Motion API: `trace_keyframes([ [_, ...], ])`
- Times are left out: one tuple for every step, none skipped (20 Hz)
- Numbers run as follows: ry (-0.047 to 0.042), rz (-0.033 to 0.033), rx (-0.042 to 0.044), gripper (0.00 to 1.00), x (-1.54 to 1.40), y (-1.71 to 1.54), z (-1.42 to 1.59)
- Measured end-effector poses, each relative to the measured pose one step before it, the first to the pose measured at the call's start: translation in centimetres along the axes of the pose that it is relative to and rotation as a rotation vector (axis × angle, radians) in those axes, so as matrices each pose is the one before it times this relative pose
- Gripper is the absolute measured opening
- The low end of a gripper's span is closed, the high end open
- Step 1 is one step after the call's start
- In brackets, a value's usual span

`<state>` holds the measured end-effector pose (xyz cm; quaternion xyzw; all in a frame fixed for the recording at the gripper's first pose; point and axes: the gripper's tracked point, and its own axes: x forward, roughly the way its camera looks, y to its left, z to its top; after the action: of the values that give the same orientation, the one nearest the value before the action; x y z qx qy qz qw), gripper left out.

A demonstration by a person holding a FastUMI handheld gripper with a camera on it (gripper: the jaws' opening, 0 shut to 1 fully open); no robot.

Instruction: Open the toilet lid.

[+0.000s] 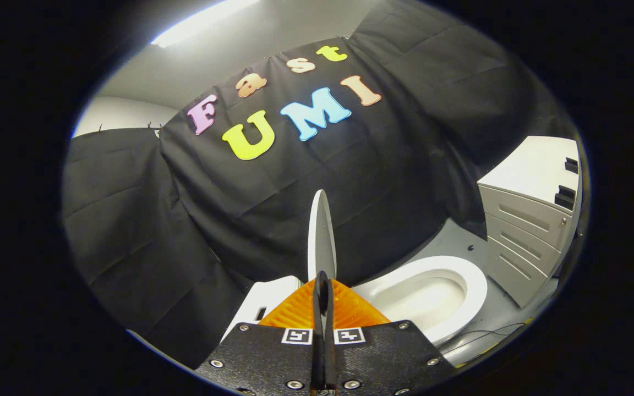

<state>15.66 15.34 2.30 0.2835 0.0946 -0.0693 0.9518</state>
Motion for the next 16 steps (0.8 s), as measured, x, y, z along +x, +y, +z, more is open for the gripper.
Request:
trace_keyframes([
  [-0.00645,0.00722,-0.01204,0.0,0.004,0.748,-0.134],
  [-0.00484,0.00873,-0.00942,0.0,0.093,0.653,-0.074],
  [-0.00106,0.0085,0.00216,0.0,0.073,0.615,-0.163],
  [-0.00133,0.00727,0.00392,0.0,0.09,0.661,-0.119],
  [0.00115,0.00803,0.00332,0.0,-0.017,0.734,-0.23],
  [-0.00267,0.00597,-0.00614,0.0,0.058,0.687,-0.07],
  [-0.0008,0.00859,-0.01468,0.0,0.199,0.933,-0.038],
  [-0.00484,0.01211,-0.02045,0.0,0.065,0.876,-0.135],
  [-0.00012,0.01589,-0.01973,0.0,0.088,1.038,-0.347],
  [-0.00229,0.01301,-0.02035,0.0,0.145,0.806,-0.227],
  [0.00044,0.00859,-0.0218,0.0,0.08,0.706,-0.277],
  [0.00106,0.00227,-0.02069,0.0,0.183,0.564,-0.094],
  [0.00421,0.00226,-0.02133,0.0,0.139,0.563,-0.224],
  [0.00363,0.00451,-0.01481,0.0,0.138,0.61,-0.169],
  [0.00378,0.00753,-0.01054,0.0,0.141,0.781,-0.242],
  [0.0016,0.00994,-0.00499,0.0,0.21,0.693,-0.173],
])
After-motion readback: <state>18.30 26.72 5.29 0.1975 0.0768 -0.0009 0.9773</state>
